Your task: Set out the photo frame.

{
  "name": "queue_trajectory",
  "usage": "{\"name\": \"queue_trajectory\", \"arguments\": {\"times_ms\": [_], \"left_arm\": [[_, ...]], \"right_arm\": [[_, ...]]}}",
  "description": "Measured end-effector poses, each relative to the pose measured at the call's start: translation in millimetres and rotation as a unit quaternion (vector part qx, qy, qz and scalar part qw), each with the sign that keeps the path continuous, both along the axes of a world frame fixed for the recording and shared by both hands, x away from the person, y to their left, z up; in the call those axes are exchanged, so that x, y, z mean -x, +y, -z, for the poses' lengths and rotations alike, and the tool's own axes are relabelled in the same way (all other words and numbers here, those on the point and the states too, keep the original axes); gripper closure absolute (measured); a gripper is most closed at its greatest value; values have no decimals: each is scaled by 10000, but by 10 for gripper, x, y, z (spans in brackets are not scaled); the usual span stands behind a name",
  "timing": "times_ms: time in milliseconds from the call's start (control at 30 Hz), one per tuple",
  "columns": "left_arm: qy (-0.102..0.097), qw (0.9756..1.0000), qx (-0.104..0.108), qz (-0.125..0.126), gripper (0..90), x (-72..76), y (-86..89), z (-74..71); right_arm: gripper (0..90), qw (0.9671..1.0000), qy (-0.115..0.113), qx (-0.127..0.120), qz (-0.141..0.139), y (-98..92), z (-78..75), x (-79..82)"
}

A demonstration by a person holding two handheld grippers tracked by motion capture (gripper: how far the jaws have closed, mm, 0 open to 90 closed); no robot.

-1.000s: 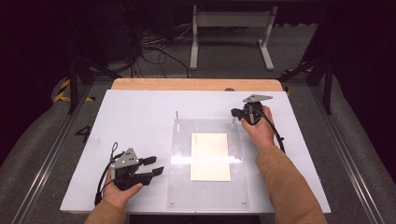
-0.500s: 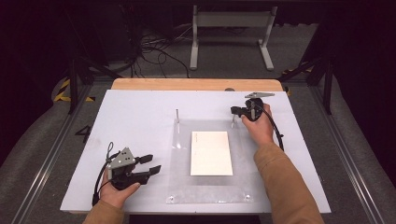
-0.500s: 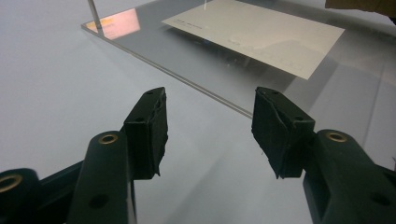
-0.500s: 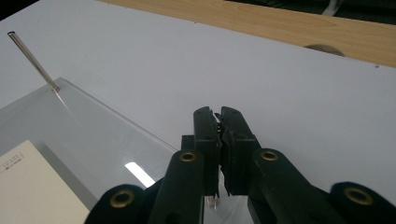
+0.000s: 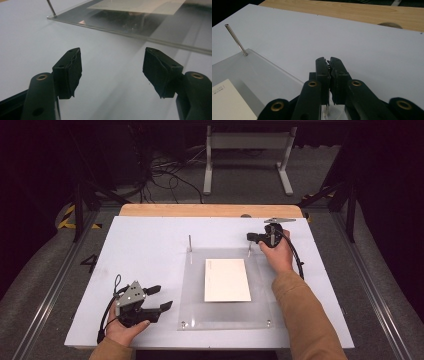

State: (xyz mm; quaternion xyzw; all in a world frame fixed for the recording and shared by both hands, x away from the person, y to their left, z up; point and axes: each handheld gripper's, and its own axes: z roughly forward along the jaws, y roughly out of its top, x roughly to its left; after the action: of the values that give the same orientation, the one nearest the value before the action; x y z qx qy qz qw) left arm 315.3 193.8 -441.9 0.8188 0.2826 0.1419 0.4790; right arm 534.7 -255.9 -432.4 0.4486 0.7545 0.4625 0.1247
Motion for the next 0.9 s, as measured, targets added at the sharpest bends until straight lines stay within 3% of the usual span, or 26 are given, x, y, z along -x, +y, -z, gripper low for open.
{"name": "queue_trajectory", "arguments": {"times_ms": [433, 533, 633, 900], "left_arm": [[-453, 9989, -8, 151, 215, 68, -69, -52], [-570, 9980, -42, 261, 185, 90, -112, -68], [-810, 9959, -169, 363, 154, 131, -198, -80], [-975, 9935, -44, 586, 141, 118, -414, -157]], "right_arm": [[856, 9996, 193, -124, 141, 7, 6, -63], [856, 9996, 215, -110, 161, 11, 4, -71], [856, 9994, 242, -138, 184, 11, 7, -77], [856, 9993, 256, -166, 202, 12, 12, -78]]}}
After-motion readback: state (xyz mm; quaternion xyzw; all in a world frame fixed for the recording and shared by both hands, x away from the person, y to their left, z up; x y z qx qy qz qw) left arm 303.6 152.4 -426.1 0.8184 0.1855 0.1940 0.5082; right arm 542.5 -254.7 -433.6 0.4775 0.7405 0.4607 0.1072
